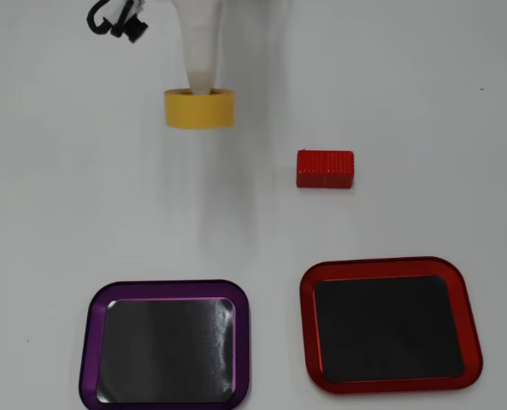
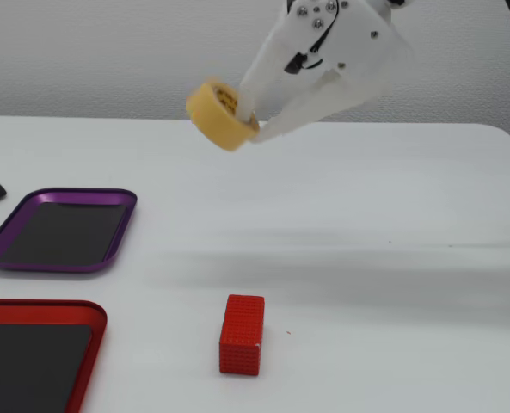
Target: Grasp a tape and put it in the right purple dish.
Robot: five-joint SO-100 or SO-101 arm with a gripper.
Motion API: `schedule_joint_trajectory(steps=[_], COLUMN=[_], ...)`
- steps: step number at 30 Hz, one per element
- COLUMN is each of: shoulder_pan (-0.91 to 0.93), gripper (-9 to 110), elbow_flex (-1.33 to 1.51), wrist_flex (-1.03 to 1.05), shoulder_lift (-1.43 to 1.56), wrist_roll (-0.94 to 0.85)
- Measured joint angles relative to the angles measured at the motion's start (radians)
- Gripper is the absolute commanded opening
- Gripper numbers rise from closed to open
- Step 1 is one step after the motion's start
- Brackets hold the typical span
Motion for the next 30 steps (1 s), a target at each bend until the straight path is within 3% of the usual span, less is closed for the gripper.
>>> schedule_joint_trajectory(steps=[6,12,20,30], shoulder_pan=[0.018,0.012,0.071,0.074], gripper=[-1,-1,-1,0], elbow_flex=[0.095,0.097,-0.201,-0.525], wrist_flex=[-0.295,-0.528,-0.522,-0.368], shoulder_lift=[-0.032,-0.255,-0.624,-0.888], wrist_roll=[-0.034,-0.161,-0.169,-0.169])
